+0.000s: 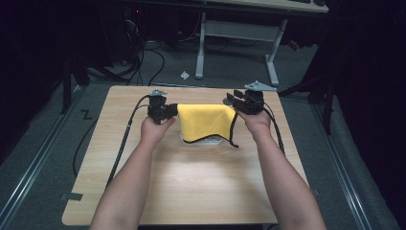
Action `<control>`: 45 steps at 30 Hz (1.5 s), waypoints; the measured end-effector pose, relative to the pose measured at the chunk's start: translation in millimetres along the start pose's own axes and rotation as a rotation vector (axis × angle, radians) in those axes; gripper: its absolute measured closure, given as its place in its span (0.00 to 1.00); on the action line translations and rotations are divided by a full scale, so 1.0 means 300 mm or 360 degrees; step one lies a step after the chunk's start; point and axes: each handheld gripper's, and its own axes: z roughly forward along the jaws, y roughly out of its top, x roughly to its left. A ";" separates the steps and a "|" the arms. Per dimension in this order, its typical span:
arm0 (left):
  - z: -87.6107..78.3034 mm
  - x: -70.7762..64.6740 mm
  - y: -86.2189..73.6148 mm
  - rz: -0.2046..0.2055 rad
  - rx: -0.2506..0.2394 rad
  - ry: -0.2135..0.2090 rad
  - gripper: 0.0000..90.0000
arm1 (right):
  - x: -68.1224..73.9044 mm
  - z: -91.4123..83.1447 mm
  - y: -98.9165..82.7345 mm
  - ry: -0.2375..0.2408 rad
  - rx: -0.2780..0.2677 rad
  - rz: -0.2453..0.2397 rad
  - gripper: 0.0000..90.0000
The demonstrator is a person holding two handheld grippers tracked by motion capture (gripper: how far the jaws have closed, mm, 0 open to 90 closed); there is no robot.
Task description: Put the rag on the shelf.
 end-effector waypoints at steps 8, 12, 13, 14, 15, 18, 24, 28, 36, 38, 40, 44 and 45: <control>-0.029 0.010 0.007 0.0005 -0.0026 0.0035 0.61 | -0.041 -0.015 -0.008 -0.0060 0.0013 0.0019 0.68; -0.041 0.008 0.008 0.0017 -0.0027 0.0047 0.61 | -0.050 -0.017 -0.022 -0.0076 0.0029 0.0022 0.68; -0.043 0.007 0.007 0.0023 -0.0029 0.0051 0.61 | -0.053 -0.018 -0.027 -0.0077 0.0031 0.0022 0.68; -0.048 0.005 0.005 0.0024 -0.0040 0.0059 0.61 | -0.054 -0.019 -0.030 -0.0079 0.0037 0.0023 0.68; -0.054 0.005 0.003 0.0028 -0.0048 0.0065 0.61 | -0.055 -0.020 -0.034 -0.0083 0.0037 0.0025 0.68; -0.079 0.012 -0.012 0.0010 -0.0061 0.0081 0.61 | -0.058 -0.027 -0.047 -0.0096 0.0052 0.0023 0.67; -0.119 0.033 -0.053 -0.0010 -0.0051 0.0119 0.59 | -0.066 -0.046 -0.070 -0.0114 0.0060 0.0026 0.66; -0.151 0.048 -0.081 -0.0015 -0.0068 0.0144 0.59 | -0.067 -0.057 -0.090 -0.0122 0.0073 0.0024 0.65; -0.205 0.086 -0.134 -0.0041 -0.0081 0.0192 0.57 | -0.065 -0.074 -0.141 -0.0144 0.0132 0.0021 0.61; -0.219 0.096 -0.152 -0.0048 -0.0079 0.0203 0.56 | -0.063 -0.079 -0.149 -0.0151 0.0151 0.0025 0.60; -0.230 0.101 -0.167 -0.0052 -0.0082 0.0211 0.55 | -0.061 -0.088 -0.157 -0.0153 0.0151 0.0016 0.59; -0.253 0.105 -0.207 -0.0040 -0.0086 0.0234 0.53 | -0.057 -0.103 -0.180 -0.0169 0.0156 0.0011 0.56; -0.260 0.105 -0.221 -0.0043 -0.0082 0.0237 0.53 | -0.057 -0.106 -0.186 -0.0166 0.0165 0.0004 0.55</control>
